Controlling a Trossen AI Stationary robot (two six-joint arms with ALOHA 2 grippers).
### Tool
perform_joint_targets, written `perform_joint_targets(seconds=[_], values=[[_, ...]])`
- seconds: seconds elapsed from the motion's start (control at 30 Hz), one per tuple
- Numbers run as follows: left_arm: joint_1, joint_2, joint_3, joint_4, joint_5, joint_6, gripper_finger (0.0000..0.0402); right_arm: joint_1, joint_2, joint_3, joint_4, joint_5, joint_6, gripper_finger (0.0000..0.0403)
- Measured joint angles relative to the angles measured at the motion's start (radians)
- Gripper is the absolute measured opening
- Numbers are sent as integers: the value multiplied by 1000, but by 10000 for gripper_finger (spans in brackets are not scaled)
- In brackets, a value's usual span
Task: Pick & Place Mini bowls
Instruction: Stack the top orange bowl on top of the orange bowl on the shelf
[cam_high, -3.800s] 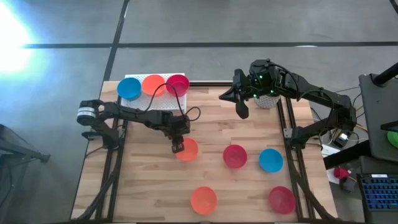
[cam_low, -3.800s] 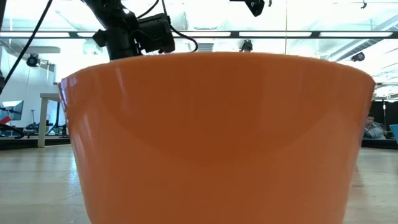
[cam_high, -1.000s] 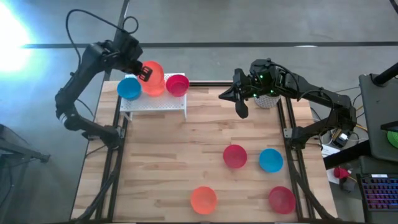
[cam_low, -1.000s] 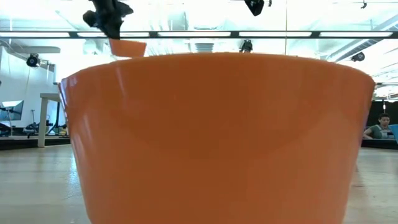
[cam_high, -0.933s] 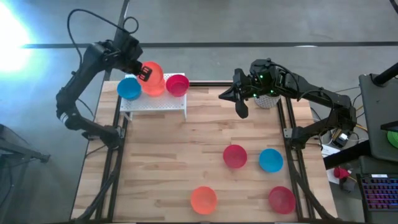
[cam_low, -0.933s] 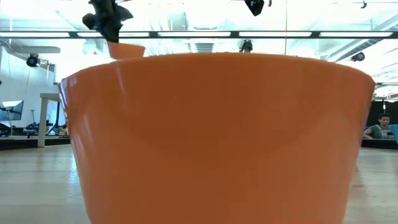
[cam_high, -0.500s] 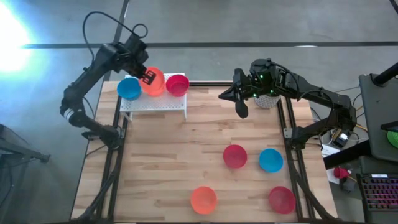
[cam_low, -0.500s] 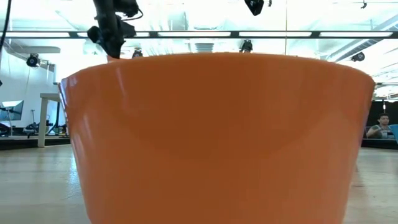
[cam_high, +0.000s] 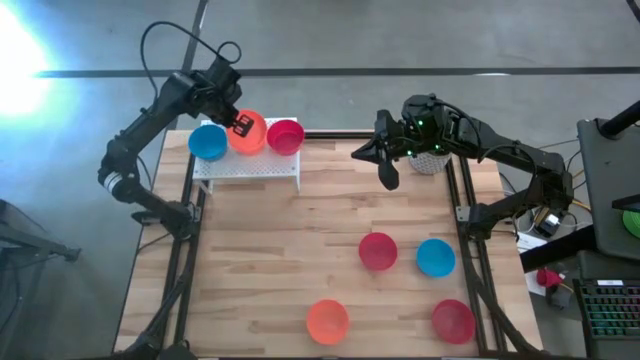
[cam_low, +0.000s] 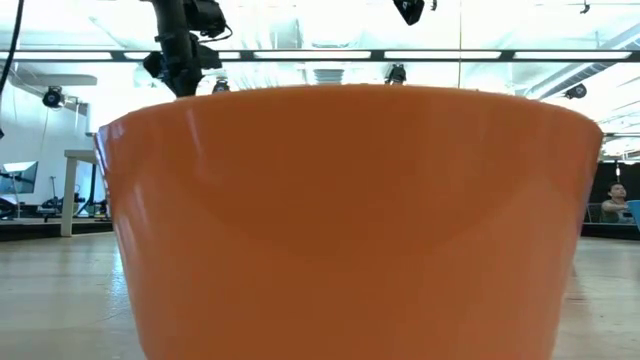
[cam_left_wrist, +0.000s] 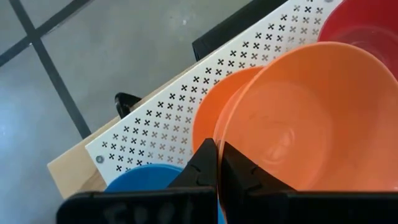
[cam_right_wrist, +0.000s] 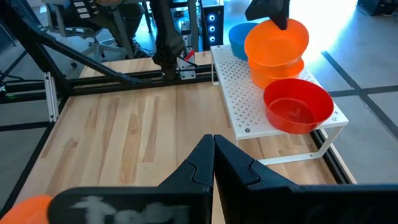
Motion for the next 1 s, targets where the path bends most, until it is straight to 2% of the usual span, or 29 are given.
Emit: perform_joint_targets(seconds=[0.8, 1.0], values=[[2, 0, -20, 9, 0, -3, 0, 0, 0, 13, 0, 0, 6, 8], [2, -1, -57, 22, 0, -1, 4, 0, 0, 13, 0, 0, 8, 8]])
